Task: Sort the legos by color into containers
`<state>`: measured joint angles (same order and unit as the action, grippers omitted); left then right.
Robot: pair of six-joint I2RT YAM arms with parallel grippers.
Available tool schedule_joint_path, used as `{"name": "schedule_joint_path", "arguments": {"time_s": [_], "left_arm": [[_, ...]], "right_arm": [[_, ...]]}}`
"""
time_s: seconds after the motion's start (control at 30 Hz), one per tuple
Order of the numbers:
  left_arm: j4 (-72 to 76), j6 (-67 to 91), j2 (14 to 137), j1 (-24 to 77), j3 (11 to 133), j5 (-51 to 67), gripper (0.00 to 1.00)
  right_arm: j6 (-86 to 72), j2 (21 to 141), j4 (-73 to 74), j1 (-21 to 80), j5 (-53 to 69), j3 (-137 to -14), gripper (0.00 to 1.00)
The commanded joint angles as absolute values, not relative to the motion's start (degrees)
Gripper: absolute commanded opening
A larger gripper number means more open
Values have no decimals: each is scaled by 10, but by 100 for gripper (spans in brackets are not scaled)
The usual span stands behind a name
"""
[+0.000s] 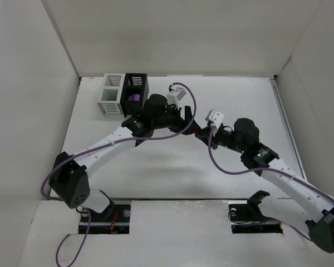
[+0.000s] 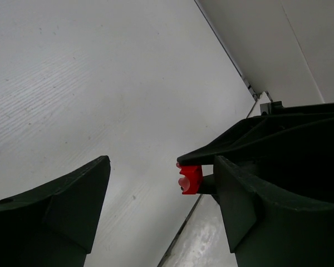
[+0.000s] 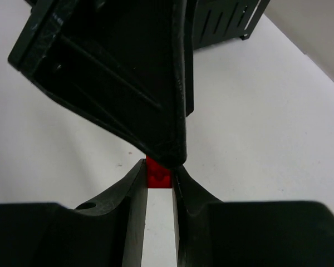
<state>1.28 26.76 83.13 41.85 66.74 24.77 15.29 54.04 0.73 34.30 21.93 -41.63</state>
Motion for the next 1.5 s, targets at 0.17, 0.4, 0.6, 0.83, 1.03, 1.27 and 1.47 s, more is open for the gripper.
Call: {"name": "schedule_joint_path", "arguments": {"time_s": [0.17, 0.4, 0.6, 0.83, 1.03, 1.27, 1.47], "left_arm": [[25, 258, 826, 428, 665, 277, 43], [19, 245, 826, 428, 660, 295, 22], [25, 245, 826, 428, 660, 310, 0], [0, 245, 820, 421, 698, 242, 0], [-26, 238, 820, 334, 743, 183, 0], [-71, 201, 852, 174, 816, 53, 0], [-78, 160, 942, 56, 915, -23, 0]], "right_arm": [[155, 526, -54, 352, 189, -432, 17], [155, 526, -54, 352, 171, -437, 17], [142, 538, -68, 357, 141, -437, 18], [125, 538, -73, 357, 134, -447, 85], [120, 527, -67, 357, 122, -447, 100], [105, 526, -37, 340, 55, -447, 100], [85, 572, -25, 287, 39, -484, 100]]}}
